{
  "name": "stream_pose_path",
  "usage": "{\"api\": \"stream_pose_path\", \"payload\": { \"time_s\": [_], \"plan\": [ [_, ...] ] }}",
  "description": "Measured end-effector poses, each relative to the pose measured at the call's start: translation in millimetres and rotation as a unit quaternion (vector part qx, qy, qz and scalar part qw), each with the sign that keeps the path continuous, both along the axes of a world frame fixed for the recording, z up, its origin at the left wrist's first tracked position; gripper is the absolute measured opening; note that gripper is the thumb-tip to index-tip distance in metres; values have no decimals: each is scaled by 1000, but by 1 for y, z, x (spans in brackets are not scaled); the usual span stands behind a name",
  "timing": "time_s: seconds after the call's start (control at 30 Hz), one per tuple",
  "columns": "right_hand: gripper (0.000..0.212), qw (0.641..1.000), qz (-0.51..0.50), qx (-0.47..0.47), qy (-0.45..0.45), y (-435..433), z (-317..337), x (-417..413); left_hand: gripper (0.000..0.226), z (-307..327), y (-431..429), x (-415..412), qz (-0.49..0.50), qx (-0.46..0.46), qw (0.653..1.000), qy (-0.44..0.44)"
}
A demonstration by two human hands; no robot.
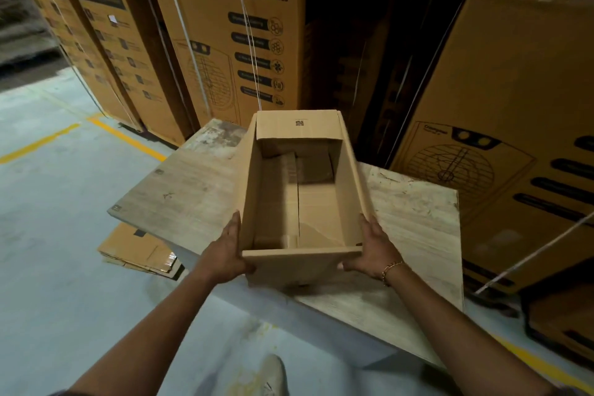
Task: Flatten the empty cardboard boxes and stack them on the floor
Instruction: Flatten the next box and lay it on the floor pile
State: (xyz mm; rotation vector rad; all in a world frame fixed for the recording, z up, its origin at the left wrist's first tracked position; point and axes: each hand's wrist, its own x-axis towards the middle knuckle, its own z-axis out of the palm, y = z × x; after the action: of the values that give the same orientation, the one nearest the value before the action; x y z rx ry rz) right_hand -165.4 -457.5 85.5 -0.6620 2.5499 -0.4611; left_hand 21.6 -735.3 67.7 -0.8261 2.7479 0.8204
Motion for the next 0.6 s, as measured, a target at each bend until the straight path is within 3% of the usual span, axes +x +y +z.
{"api": "stream_pose_path", "payload": {
  "time_s": [0.13,0.27,0.43,0.53,0.6],
  "plan": [
    [144,998,-24,-36,49,0,-7,3,141,-3,0,-2,5,21,1000,7],
    [152,998,13,40,41,2,5,-3,150,0,-13,-9,-15,75,996,-42],
    [158,979,77,185,41,-8,34,-13,119,0,-19,-46,59,-47,997,-24],
    [146,964,87,251,33,-26,54,-25,111,-2,-34,-80,74,-79,994,3],
    [117,962,77,258,49,-46,69,-40,109,-1,-49,-104,77,-102,992,-4]
  ]
}}
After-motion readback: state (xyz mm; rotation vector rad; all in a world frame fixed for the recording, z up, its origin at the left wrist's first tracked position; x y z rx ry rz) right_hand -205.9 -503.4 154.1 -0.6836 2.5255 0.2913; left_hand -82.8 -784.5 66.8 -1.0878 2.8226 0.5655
